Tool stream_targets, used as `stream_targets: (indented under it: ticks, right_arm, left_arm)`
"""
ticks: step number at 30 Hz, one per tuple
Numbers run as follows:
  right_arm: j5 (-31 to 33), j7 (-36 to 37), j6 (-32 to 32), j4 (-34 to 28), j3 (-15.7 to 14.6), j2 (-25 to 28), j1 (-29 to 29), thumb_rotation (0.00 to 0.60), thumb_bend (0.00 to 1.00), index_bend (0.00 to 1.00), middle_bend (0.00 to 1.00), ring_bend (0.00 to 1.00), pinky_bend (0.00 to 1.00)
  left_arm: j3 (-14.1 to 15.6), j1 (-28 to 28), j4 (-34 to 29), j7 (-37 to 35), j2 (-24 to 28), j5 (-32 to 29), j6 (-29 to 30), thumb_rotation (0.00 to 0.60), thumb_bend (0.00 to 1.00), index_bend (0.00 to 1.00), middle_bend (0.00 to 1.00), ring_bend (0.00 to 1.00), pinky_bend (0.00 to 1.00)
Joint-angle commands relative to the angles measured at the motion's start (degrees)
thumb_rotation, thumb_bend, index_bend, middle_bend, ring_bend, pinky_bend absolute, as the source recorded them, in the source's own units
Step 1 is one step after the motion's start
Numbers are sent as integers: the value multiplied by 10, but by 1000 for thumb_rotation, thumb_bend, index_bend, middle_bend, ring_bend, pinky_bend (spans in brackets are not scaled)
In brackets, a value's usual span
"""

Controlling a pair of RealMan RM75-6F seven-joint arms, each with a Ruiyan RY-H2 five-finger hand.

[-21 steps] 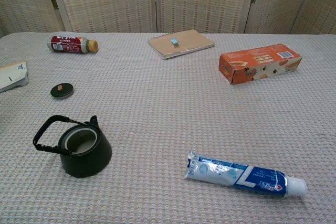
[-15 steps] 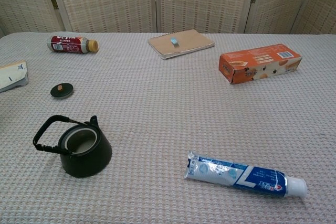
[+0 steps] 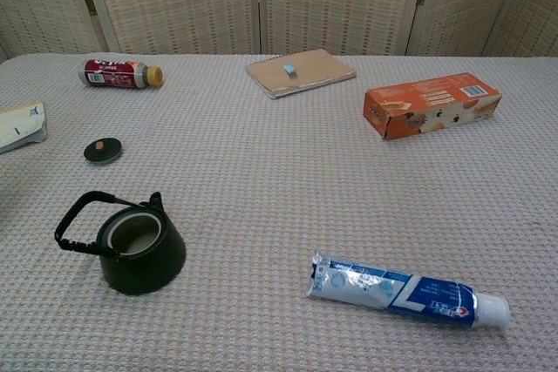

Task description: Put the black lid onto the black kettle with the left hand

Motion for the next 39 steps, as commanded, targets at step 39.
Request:
stream_targets:
  ticks: [39]
  right_arm:
    - [15, 15, -10, 15, 0, -4, -4, 600, 0, 115, 76, 194, 0]
  left_arm:
    - [-24, -257, 335, 18, -199, -135, -325, 600, 212, 222, 180, 688, 678]
